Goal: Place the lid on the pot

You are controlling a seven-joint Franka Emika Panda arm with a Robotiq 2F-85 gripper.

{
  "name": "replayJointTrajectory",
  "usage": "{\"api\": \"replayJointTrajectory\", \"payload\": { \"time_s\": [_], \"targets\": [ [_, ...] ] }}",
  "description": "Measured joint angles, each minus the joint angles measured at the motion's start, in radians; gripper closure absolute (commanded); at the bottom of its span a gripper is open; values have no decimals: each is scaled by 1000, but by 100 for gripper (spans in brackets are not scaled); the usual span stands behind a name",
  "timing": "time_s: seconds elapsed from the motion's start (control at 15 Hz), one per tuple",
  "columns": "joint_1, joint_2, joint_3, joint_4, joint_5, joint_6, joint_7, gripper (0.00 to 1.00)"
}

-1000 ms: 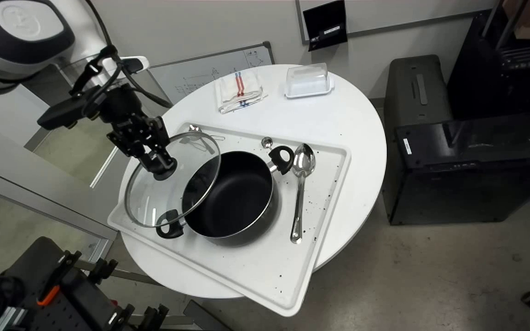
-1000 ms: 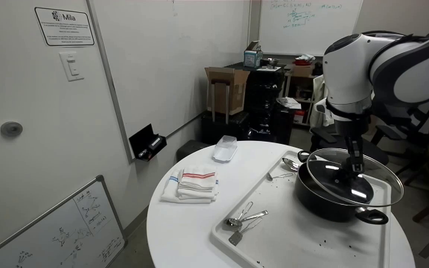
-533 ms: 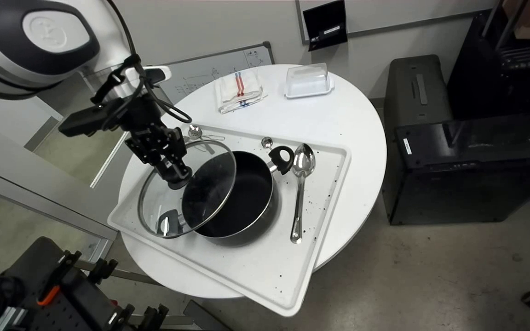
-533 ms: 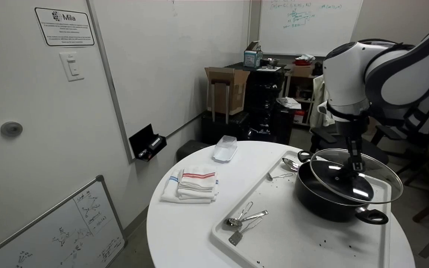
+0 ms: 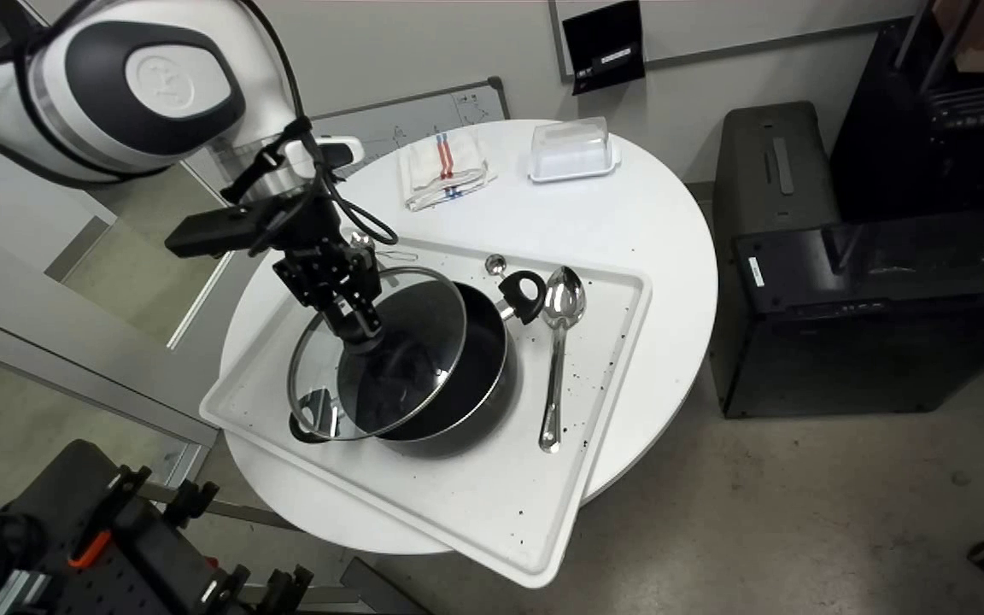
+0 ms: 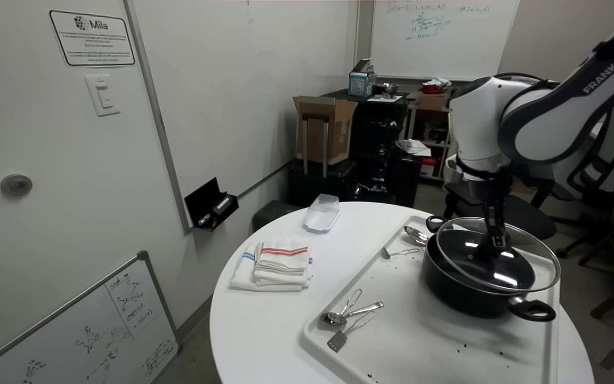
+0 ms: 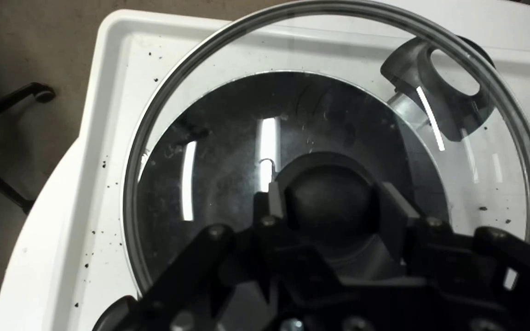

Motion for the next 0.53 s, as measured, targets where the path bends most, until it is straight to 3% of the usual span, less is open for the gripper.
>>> {"api": "replayJointTrajectory", "payload": {
  "time_s": [0.53],
  "targets": [
    [-2,120,-2,121,49,-6,0,75]
  ]
}}
